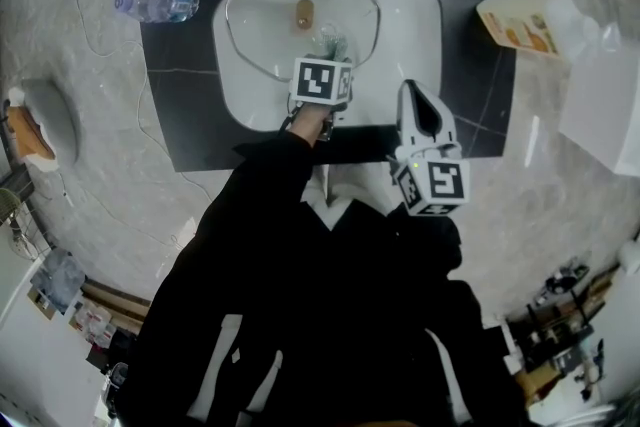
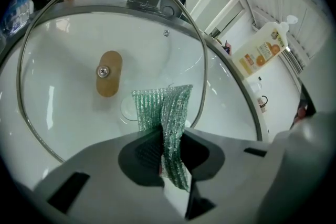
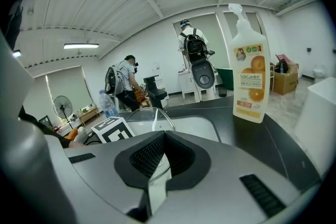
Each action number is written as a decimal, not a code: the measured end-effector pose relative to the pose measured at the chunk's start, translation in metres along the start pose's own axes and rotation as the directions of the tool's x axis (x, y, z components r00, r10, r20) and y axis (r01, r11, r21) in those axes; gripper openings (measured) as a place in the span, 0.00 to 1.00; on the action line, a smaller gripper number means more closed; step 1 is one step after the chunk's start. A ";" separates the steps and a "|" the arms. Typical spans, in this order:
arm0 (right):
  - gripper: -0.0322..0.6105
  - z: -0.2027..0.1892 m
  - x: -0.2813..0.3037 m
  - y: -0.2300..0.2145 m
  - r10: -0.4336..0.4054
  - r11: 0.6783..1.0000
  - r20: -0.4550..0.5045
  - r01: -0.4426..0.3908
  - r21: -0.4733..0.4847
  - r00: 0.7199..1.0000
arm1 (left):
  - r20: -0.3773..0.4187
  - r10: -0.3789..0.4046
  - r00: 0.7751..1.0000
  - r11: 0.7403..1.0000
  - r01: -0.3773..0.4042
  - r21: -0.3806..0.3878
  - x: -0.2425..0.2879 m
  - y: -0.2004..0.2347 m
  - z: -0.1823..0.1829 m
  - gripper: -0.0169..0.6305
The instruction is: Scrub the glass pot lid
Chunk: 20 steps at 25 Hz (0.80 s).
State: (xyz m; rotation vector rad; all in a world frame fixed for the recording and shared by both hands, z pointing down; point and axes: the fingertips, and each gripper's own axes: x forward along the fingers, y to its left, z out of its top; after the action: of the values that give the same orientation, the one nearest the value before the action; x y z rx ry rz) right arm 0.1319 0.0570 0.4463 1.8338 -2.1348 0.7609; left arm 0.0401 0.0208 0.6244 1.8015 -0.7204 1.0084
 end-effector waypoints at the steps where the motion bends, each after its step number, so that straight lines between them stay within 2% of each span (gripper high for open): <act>1: 0.05 0.000 -0.001 -0.001 -0.002 1.000 0.002 0.002 0.000 1.000 | 0.003 -0.003 1.000 1.000 0.003 0.004 0.000 -0.002 0.001 0.13; 11: 0.05 0.008 -0.012 -0.002 -0.017 1.000 0.014 0.017 -0.006 1.000 | 0.043 -0.047 0.998 0.997 0.045 0.057 -0.009 -0.025 0.017 0.13; 20: 0.05 0.027 -0.024 0.009 0.000 1.000 0.037 0.000 -0.005 0.999 | 0.108 -0.091 0.990 0.995 0.085 0.052 -0.041 -0.044 0.032 0.13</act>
State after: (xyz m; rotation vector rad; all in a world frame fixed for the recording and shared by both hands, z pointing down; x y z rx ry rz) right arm 0.1316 0.0644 0.4100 1.8595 -2.1576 0.7259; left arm 0.0662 0.0115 0.5623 1.9247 -0.6830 0.8794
